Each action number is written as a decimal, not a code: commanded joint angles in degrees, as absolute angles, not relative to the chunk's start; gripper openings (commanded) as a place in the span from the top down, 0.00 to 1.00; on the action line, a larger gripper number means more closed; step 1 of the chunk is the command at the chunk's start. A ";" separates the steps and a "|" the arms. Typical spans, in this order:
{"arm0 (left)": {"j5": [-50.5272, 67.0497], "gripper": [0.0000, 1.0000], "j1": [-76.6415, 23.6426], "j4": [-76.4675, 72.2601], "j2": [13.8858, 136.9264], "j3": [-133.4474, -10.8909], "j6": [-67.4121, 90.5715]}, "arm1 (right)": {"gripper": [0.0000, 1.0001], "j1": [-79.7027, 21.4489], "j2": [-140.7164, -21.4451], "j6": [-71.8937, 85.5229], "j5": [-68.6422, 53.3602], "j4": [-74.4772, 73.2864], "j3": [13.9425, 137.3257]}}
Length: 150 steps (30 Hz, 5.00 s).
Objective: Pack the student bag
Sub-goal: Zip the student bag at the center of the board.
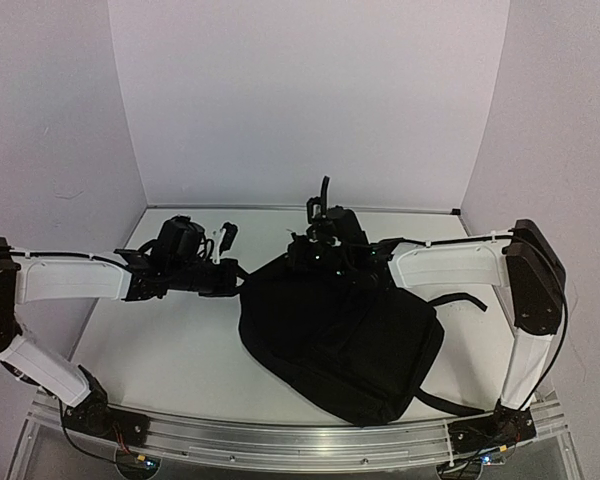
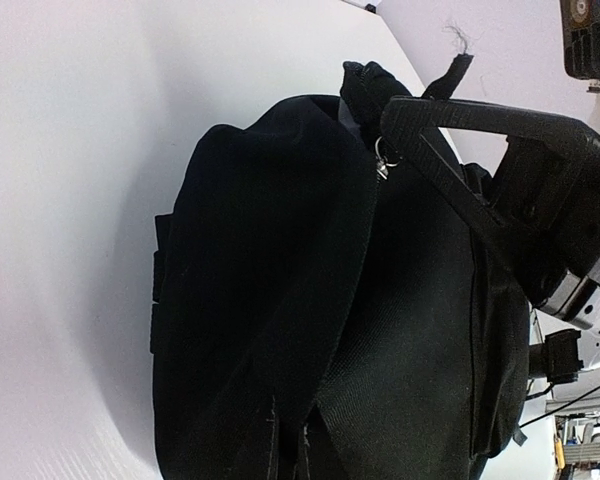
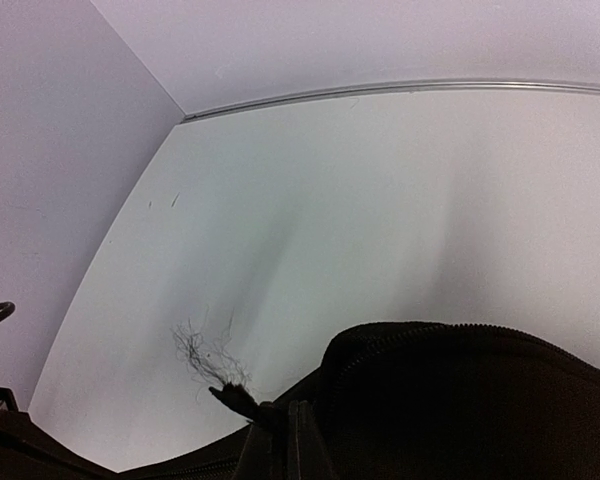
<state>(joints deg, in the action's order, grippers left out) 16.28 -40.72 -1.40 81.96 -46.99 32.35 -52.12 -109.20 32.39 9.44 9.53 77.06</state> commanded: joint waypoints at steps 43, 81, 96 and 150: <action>27.81 0.31 -39.46 18.08 94.12 -70.50 10.95 | 1.00 -48.84 -97.38 32.73 -12.54 37.38 58.49; 6.49 1.00 -38.52 13.10 80.47 -46.82 41.19 | 1.00 -46.54 -117.65 25.85 25.94 2.82 93.16; 6.19 1.00 -38.23 14.09 78.70 -45.21 44.29 | 1.00 -41.27 -118.41 26.49 18.06 2.14 92.74; 46.15 0.04 -32.44 32.92 113.29 -90.81 8.93 | 0.13 -30.29 -61.25 54.38 -3.05 -21.31 33.54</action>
